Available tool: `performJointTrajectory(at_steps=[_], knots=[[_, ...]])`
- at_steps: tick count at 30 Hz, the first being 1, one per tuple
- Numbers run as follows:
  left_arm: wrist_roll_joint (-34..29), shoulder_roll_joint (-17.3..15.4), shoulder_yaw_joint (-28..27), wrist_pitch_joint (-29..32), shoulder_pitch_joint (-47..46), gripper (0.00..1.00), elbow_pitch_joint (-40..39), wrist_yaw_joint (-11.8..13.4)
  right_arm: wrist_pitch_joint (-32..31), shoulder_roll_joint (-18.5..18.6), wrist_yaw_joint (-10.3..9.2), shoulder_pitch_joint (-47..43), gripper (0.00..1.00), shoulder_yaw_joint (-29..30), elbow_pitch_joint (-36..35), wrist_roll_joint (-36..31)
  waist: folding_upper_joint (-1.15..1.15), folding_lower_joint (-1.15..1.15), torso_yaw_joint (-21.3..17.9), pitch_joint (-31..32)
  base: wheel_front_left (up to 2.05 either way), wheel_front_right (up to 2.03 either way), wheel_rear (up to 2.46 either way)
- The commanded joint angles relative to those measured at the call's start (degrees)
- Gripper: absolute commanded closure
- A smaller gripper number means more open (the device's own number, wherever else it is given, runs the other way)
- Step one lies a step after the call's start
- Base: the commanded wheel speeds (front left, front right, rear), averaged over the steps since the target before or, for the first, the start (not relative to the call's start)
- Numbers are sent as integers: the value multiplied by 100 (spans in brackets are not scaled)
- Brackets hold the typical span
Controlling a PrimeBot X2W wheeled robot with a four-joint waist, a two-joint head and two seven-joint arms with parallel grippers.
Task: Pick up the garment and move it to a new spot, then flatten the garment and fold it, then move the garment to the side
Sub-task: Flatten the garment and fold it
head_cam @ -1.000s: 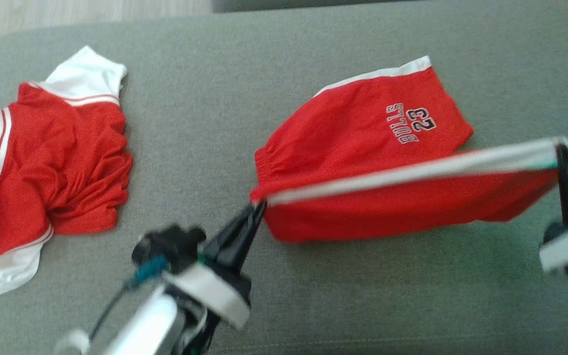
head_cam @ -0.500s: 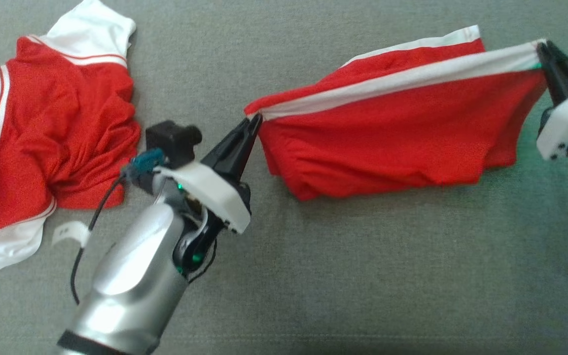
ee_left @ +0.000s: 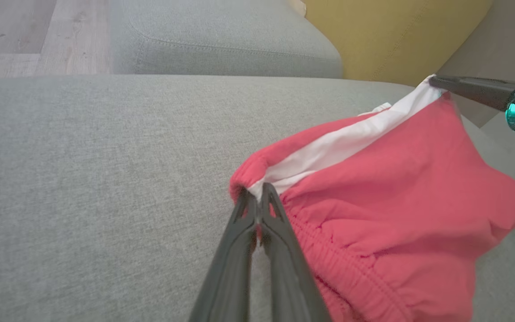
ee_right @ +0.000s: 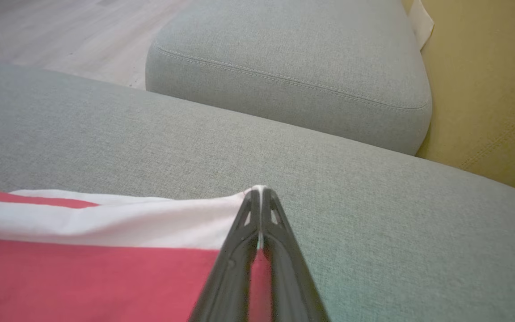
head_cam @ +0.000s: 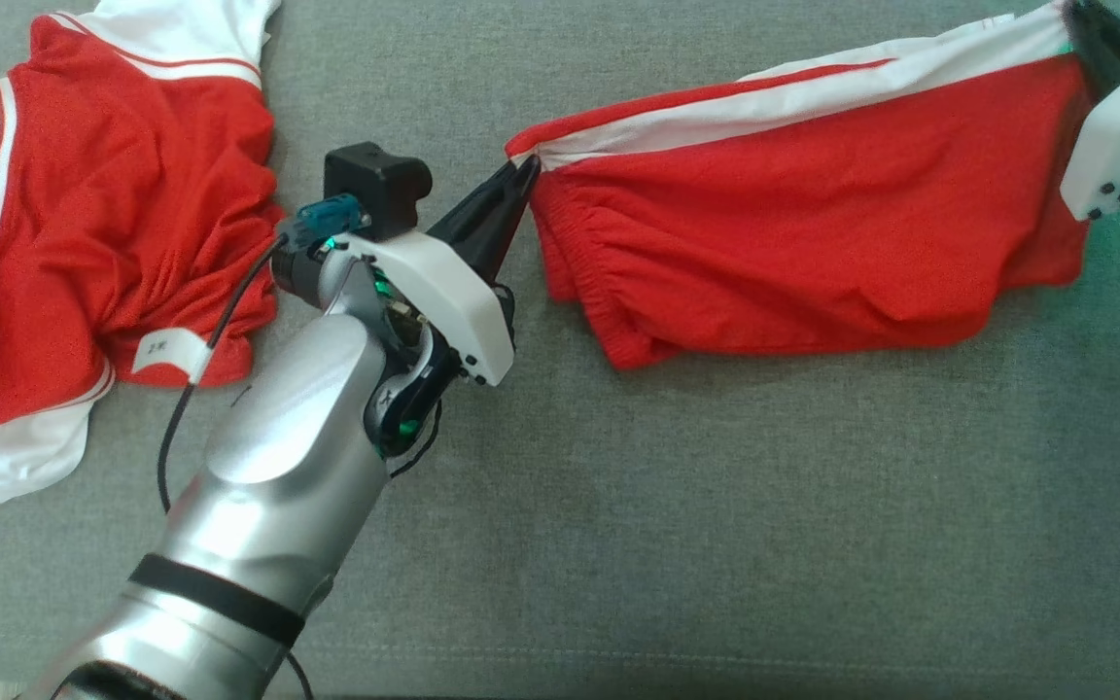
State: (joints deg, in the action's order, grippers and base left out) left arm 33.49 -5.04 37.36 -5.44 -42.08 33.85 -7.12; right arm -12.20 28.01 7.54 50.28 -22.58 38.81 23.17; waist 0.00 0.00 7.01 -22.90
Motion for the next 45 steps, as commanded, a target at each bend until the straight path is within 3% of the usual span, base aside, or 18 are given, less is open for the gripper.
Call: performJointTrajectory(at_steps=[1,2,3,4,10,15,21,25,30,36,44,45], knots=[[25,-76,-97,-35,-250,66,-6,-30,218,-11,-5,177,0,-76,32,121,0,0,-13,-18,0,0,0],[18,-70,-81,-68,-278,51,65,-31,346,-45,-5,223,0,-82,116,173,0,0,-22,-17,0,0,0],[-9,-71,-61,-106,-299,14,139,-31,469,-77,-5,254,0,-87,202,217,0,0,-32,-5,0,0,0],[-21,-72,-56,-153,-297,0,211,-19,595,-119,-5,260,0,-101,274,278,0,0,-46,24,0,0,0],[-119,-105,-63,-570,-76,0,324,144,1256,-256,-5,38,0,-46,451,663,0,0,-98,298,0,0,0],[-399,-252,-128,-891,522,0,-53,637,1499,-358,-5,-656,0,-121,210,1127,0,0,-137,647,0,0,0],[-919,-321,-552,-952,1705,0,-1431,1405,1418,-315,-5,-1546,0,42,63,1323,0,0,-46,990,0,0,0],[-1378,-206,-931,-954,2615,0,-2479,1744,1377,-292,-5,-1795,0,352,189,1254,0,0,117,1087,0,0,0],[-1762,16,-1080,-954,3496,0,-3175,1796,1257,-204,-5,-1673,0,828,745,944,0,0,447,1052,0,0,0],[-2115,158,-1051,-955,3847,0,-3524,1701,1047,-93,-5,-1289,0,1171,1593,459,0,0,880,885,0,0,0],[-2367,205,-1161,-955,4021,0,-3647,1726,679,-342,-5,-1155,0,1078,2251,349,0,0,1094,834,0,0,0],[-2391,207,-1171,-955,4038,0,-3646,1731,647,-360,-5,-1150,17,1048,2279,359,0,0,1093,829,0,0,0]])
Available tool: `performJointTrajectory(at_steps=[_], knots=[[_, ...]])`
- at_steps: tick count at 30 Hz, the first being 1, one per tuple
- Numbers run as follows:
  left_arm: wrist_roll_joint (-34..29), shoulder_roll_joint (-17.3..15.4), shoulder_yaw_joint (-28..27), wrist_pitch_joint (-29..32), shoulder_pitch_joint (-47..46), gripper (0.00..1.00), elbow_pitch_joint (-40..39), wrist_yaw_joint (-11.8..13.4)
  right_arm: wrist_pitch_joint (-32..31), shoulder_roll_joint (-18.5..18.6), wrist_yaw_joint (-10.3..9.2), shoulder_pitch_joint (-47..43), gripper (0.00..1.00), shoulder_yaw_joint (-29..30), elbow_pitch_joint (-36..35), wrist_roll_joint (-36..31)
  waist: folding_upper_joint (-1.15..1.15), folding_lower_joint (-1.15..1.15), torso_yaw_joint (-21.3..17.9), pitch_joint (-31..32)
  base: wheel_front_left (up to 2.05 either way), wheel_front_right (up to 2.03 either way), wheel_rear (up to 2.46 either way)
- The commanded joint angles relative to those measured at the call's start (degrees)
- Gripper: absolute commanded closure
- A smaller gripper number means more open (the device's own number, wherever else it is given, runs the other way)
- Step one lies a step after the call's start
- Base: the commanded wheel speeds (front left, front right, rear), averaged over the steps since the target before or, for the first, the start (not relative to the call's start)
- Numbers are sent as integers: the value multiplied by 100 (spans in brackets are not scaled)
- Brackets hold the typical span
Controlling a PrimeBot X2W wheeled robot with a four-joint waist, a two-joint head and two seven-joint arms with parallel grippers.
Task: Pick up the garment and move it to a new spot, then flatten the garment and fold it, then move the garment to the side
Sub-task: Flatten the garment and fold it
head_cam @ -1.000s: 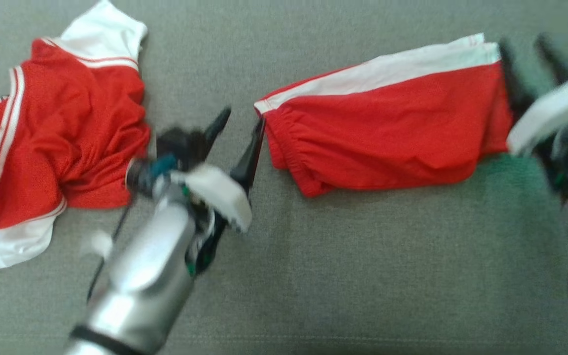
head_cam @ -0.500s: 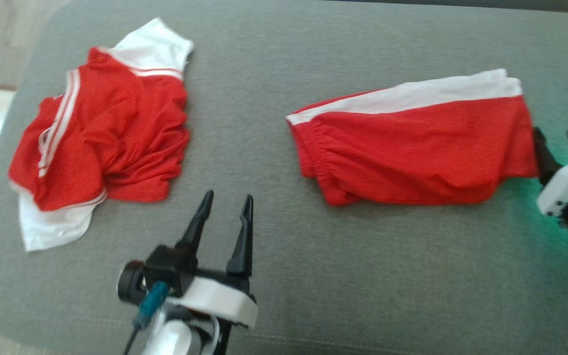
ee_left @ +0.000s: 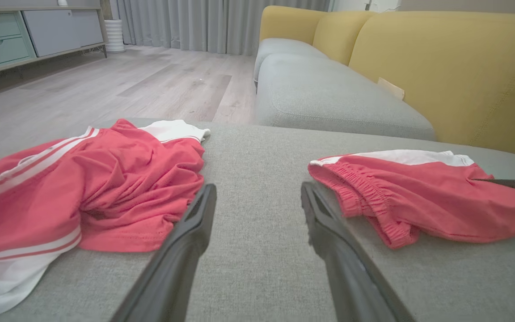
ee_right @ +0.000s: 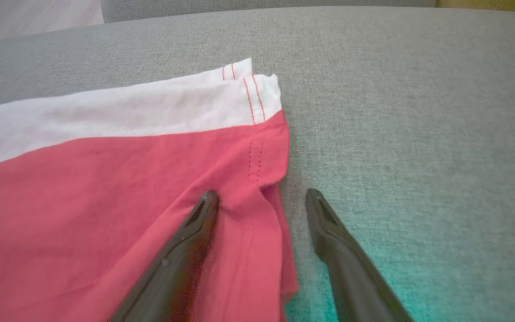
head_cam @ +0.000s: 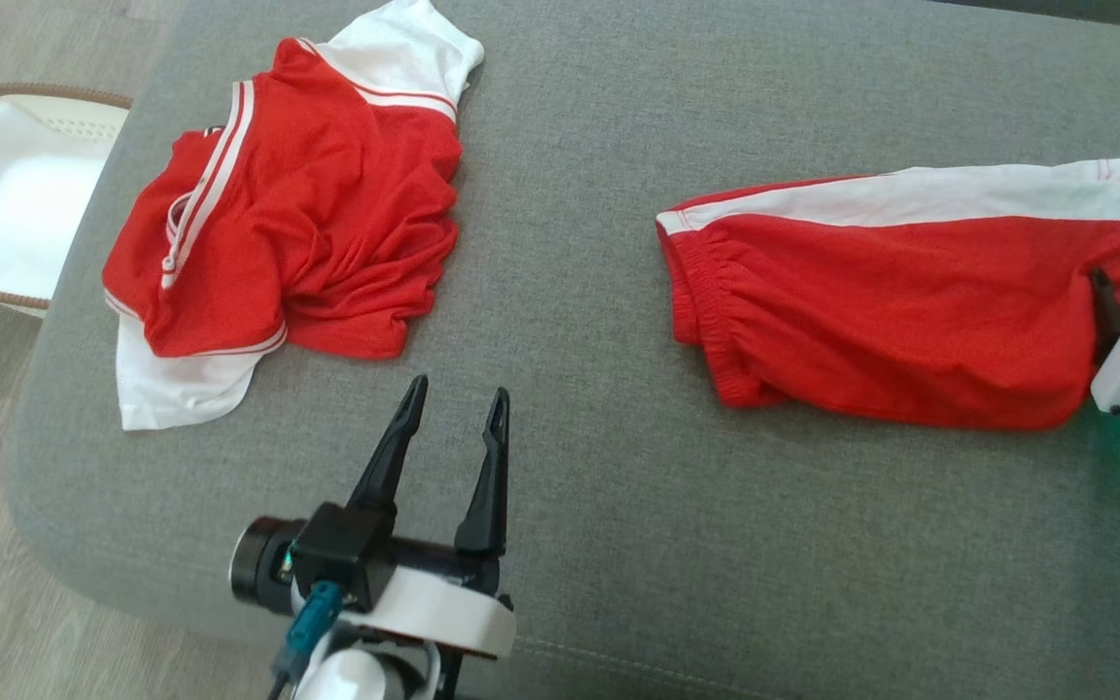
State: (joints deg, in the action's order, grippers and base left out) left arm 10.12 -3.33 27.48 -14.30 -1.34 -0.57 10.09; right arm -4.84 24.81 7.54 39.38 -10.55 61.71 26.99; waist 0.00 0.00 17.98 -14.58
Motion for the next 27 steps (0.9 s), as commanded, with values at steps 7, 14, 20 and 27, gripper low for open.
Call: performJointTrajectory(at_steps=[7,14,20,27], knots=[[-160,43,-249,-70,8,0,-146,21,-80,-31,-5,-7,100,-265,16,181,0,0,-87,-4,0,0,0],[-154,44,-346,-70,33,0,-91,13,142,217,-5,62,100,-230,165,173,0,0,-411,112,0,0,0],[-144,45,-396,-70,12,0,-59,-18,292,570,-5,289,100,-249,327,-117,0,0,-825,185,0,0,0],[-104,45,-362,-70,-65,0,28,-33,284,610,-5,622,100,-382,235,-412,0,0,-1083,238,0,0,0]])
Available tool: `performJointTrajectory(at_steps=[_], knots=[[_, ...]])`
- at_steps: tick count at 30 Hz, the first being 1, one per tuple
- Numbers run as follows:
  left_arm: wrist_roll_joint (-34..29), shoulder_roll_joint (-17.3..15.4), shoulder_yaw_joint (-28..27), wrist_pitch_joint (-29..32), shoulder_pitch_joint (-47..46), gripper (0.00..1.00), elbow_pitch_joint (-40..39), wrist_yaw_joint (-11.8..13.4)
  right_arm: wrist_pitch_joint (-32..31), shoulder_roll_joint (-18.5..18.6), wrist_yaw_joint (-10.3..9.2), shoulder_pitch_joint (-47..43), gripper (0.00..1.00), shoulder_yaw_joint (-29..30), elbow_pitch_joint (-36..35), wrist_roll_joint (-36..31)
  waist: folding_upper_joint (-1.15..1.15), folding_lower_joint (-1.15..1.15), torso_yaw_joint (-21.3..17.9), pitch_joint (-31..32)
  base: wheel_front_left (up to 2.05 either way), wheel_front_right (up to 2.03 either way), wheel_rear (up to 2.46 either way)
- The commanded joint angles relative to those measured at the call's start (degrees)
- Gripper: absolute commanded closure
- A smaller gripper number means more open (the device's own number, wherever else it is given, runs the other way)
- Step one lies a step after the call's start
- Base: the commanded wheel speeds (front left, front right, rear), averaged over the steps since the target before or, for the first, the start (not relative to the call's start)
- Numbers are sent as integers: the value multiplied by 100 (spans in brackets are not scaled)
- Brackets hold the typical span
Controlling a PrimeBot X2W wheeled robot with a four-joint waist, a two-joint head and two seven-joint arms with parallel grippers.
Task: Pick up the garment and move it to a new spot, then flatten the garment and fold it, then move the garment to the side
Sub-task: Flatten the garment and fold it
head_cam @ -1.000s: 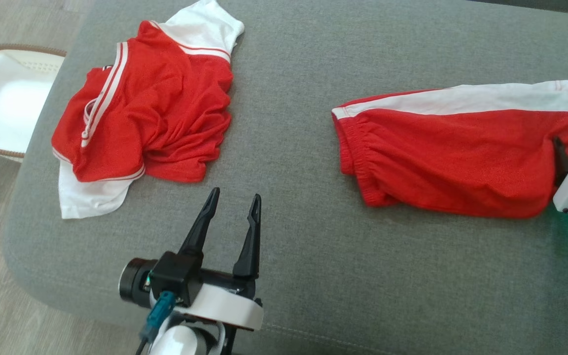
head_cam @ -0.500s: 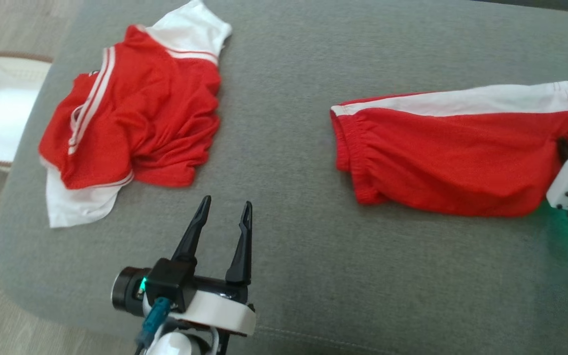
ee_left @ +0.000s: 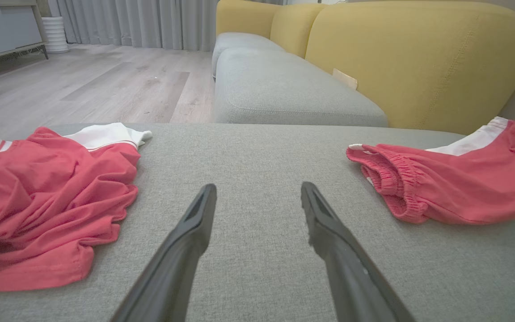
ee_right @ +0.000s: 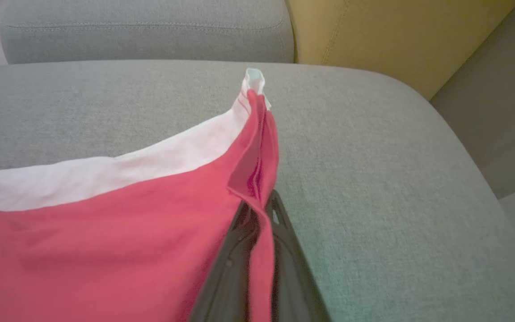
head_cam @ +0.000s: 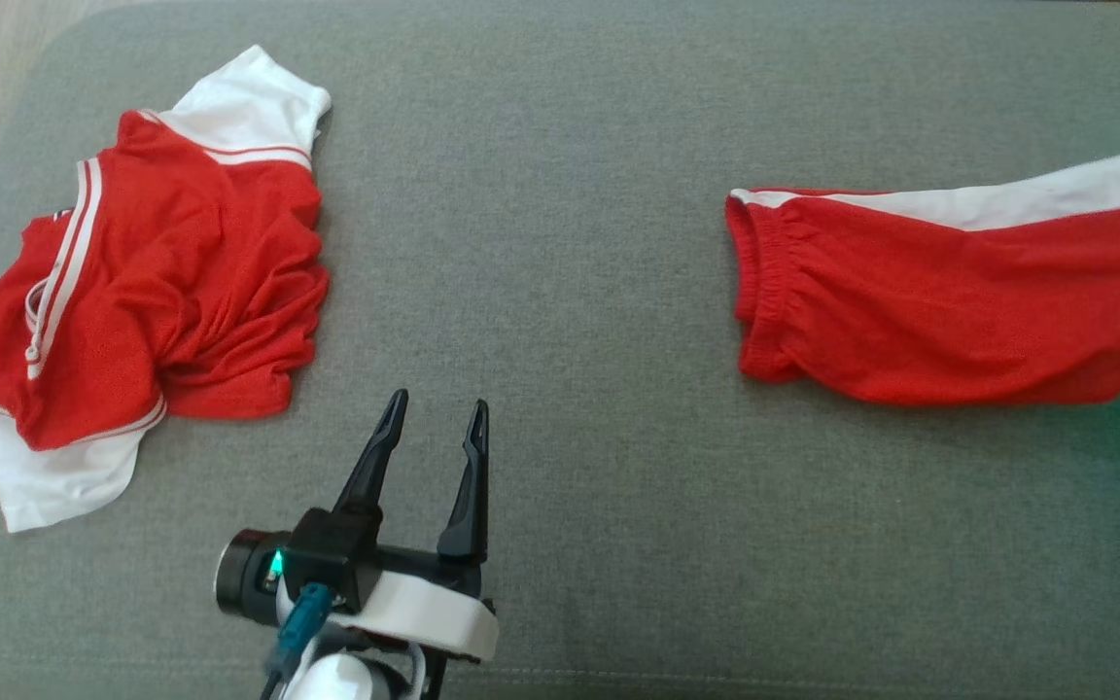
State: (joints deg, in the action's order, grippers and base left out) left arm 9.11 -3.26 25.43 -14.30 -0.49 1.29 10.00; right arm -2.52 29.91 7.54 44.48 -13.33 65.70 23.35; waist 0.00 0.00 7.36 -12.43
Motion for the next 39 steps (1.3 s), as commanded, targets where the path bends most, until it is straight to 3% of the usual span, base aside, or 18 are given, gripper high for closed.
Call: performJointTrajectory(at_steps=[1,14,23,32,33,34,39], knots=[[5,37,-148,-70,-161,0,-137,-22,50,57,-5,154,100,-123,-192,-86,0,0,-29,42,0,0,0],[74,38,-157,-70,-9,0,89,-36,-120,-991,-5,152,100,-431,-1043,-347,0,0,93,529,0,0,0],[91,38,-114,-70,71,0,159,-71,-498,-1698,-5,-369,100,-455,-1901,-468,0,0,357,605,0,0,0],[131,38,-113,-70,86,0,197,-63,-920,-2161,-5,-1030,100,-511,-2713,-452,0,0,534,598,0,0,0],[138,38,-112,-70,82,0,205,-62,-923,-2199,-5,-1101,31,-502,-2793,-466,0,0,544,598,0,0,0],[143,38,-105,-70,77,0,216,-63,-896,-2248,-5,-1178,0,-494,-2889,-425,0,0,556,601,0,0,0],[164,38,-94,-70,65,0,256,-53,-727,-2339,-5,-1588,0,-221,-3430,-145,0,0,568,654,0,0,0]])
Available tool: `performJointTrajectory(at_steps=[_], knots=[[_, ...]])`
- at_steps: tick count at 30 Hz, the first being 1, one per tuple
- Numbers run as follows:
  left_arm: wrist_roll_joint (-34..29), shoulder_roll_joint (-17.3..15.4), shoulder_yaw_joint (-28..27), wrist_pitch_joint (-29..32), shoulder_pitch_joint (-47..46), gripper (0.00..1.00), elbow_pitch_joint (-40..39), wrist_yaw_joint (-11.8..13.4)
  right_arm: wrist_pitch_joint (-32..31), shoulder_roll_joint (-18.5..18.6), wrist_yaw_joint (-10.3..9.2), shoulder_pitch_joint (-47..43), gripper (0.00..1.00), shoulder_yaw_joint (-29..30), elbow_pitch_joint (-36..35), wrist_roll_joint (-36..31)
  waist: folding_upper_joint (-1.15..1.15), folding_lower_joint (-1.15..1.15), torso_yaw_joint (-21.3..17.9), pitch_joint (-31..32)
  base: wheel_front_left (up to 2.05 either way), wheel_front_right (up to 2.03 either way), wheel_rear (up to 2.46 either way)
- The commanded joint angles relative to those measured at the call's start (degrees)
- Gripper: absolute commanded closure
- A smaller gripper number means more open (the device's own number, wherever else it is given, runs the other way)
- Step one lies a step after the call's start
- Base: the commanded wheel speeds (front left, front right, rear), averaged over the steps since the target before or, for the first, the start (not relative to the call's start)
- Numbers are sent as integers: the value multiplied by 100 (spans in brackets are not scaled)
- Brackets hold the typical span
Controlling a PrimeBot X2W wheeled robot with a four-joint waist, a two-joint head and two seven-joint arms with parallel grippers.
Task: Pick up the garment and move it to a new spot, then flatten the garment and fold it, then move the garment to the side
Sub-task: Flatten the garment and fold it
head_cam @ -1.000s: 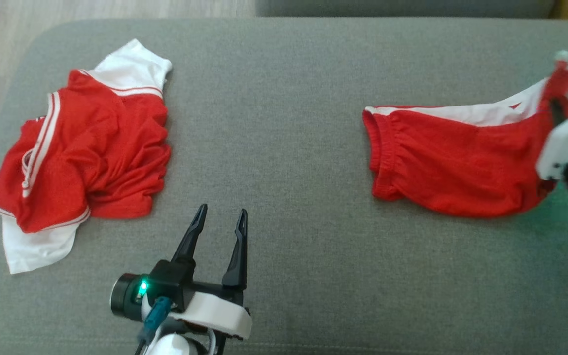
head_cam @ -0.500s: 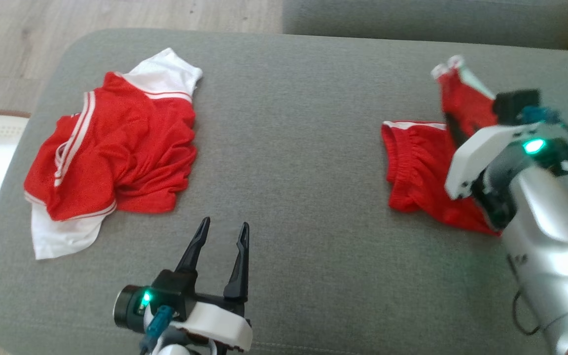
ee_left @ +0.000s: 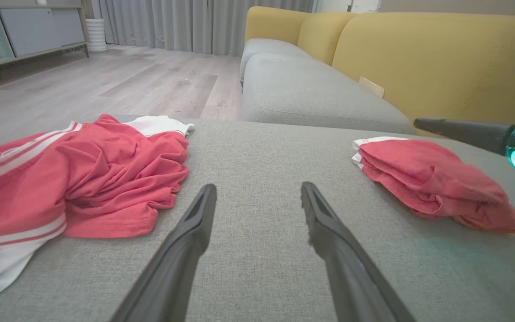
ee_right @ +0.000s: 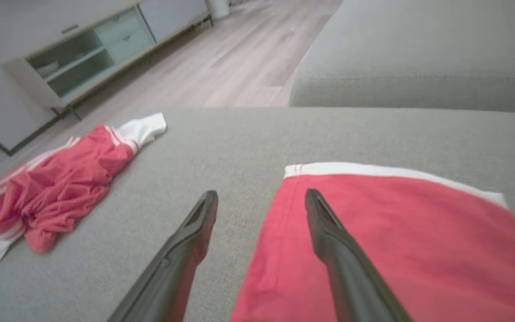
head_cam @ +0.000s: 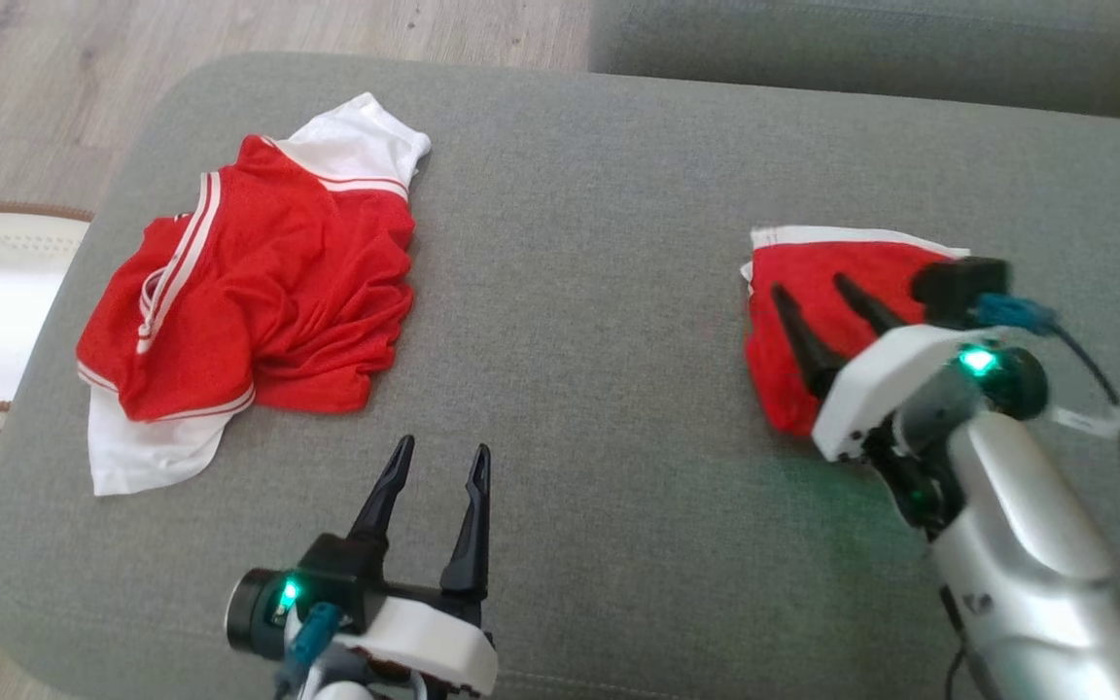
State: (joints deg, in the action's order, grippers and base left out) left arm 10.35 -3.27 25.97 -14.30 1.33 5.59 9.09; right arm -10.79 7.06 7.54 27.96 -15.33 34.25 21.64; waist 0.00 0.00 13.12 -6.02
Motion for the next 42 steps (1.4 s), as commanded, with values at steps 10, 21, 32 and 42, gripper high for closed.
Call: performJointTrajectory(at_steps=[10,21,32,42], knots=[[215,39,-301,-70,100,0,-249,44,294,462,-5,-1437,0,1138,-1877,160,0,0,-228,239,0,0,0],[24,39,-754,-70,609,0,-382,44,1298,418,-5,-2446,0,1062,-2461,261,0,0,-690,784,0,0,0],[-83,39,-1230,-70,963,0,-750,120,2439,163,-5,-2589,0,447,-1796,-471,0,0,-914,1082,0,0,0],[-423,39,-1526,-70,1386,0,-825,171,2577,-100,-5,-2760,0,419,-1692,-898,0,0,-1100,1274,0,0,0]])
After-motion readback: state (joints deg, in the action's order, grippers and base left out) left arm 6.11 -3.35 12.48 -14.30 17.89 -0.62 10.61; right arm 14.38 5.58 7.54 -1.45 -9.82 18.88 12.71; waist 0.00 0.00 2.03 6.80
